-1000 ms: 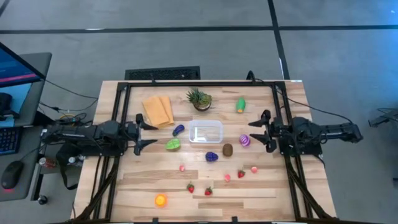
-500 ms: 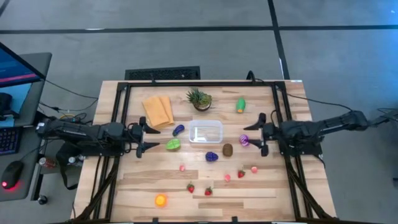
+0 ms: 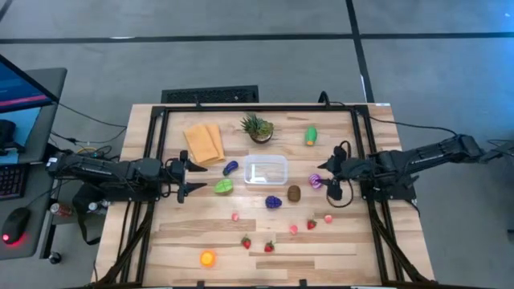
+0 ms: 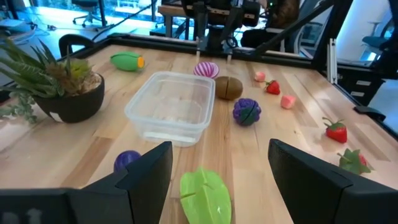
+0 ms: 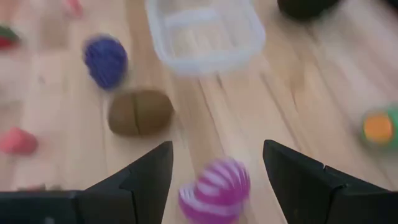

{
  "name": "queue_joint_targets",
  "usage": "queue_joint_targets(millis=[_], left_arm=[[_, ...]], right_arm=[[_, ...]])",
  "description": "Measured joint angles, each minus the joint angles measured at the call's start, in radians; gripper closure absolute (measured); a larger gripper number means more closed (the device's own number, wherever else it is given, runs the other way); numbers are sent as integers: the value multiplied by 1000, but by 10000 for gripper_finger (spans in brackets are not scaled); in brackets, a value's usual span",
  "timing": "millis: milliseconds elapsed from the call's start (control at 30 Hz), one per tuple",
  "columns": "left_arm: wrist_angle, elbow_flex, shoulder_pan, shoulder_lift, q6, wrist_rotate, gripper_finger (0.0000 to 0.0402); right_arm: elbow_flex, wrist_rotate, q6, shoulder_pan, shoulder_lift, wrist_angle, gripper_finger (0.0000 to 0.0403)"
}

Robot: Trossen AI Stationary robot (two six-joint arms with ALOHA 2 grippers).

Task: Pick and placing Produce into tupperware
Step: Put the purple onion into the transparent container

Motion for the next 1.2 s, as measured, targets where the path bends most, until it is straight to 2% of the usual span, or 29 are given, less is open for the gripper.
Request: queue_joint_targets(millis=[300,600,800,1000,1200], left_arm=[[-8,0,0,0,0,-9,146],[-8,0,0,0,7,-30,146],[-9,0,0,0,18,-36,146],[-10,0,0,0,25,-59,146],[-7,-1,0,0,14,-61,146]], right_arm=[[27,-31,22,0,128,-23,158],[37,-31,-140,0,248,17,158],[100,-42,-180,-1,298,-4,158],[172,-108,-212,-29,381,-57,156],[264,-114,-267,-49,485,-179,130]])
